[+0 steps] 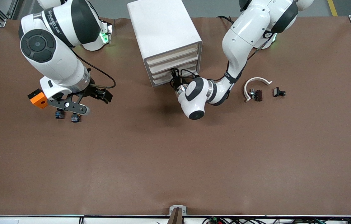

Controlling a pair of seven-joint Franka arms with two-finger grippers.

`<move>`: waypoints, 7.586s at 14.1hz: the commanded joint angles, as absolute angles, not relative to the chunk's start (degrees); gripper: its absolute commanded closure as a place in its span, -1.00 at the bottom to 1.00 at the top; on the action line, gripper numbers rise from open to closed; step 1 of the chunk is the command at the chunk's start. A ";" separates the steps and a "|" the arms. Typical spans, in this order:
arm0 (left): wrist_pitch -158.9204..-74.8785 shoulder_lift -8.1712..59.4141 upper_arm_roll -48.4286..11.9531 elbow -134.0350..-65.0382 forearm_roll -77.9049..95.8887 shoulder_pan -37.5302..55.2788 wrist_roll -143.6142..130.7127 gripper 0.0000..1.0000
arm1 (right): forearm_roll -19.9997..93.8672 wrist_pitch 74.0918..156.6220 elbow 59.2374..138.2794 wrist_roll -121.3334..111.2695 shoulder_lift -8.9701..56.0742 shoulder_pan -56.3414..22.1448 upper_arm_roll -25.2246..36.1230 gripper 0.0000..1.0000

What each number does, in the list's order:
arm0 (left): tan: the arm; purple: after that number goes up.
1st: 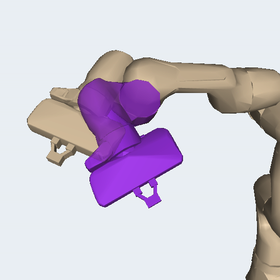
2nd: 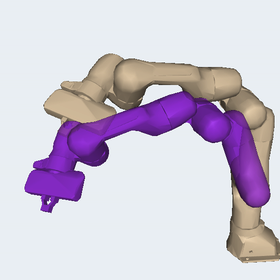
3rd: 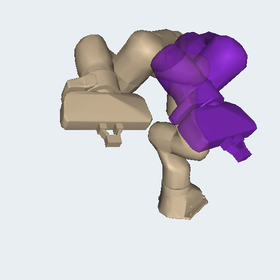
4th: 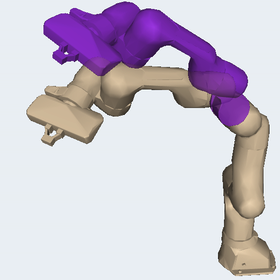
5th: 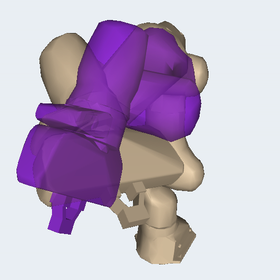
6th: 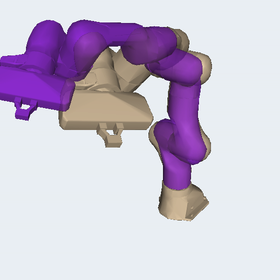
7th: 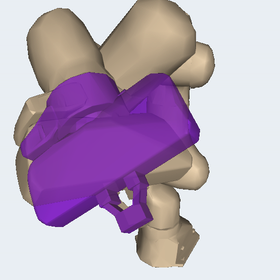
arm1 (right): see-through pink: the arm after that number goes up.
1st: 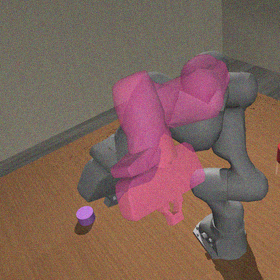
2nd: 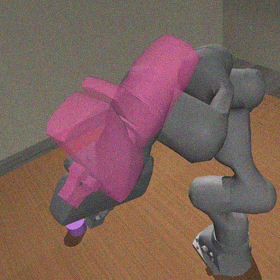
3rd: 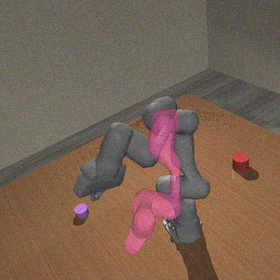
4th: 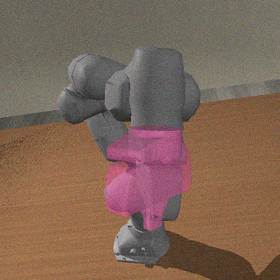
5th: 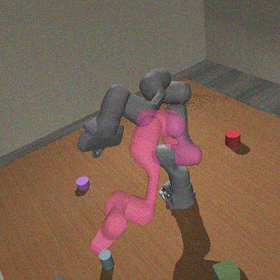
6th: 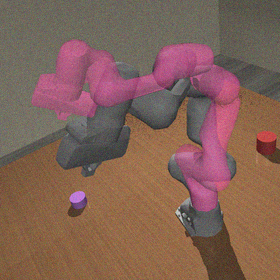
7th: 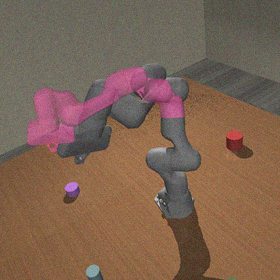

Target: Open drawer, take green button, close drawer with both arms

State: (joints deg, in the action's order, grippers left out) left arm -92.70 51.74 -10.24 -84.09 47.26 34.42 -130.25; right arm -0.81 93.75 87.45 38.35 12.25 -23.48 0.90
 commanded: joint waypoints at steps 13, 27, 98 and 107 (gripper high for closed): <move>-92.20 52.47 -8.27 -82.01 48.34 31.38 -130.87 0.87 | 1.04 93.77 85.78 44.10 13.88 -25.22 1.05 -1.00; -93.16 52.65 -3.96 -76.64 48.34 28.13 -124.10 -1.00 | 5.80 109.42 86.04 86.48 21.97 -39.63 1.05 -1.00; -140.80 29.26 -17.40 -110.57 -7.38 28.46 -51.39 -1.00 | 1.32 119.41 117.83 11.16 10.38 -20.65 1.58 0.53; -135.72 32.52 -20.73 -109.86 -4.49 31.82 -62.75 -1.00 | -0.35 130.50 125.77 7.66 11.25 -11.97 1.58 0.56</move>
State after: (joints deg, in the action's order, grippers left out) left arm -138.69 32.17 -18.76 -110.12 -5.89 31.44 -61.45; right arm 0.65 128.85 124.26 10.18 12.84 -14.98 2.47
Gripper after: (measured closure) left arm 0.000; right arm 0.555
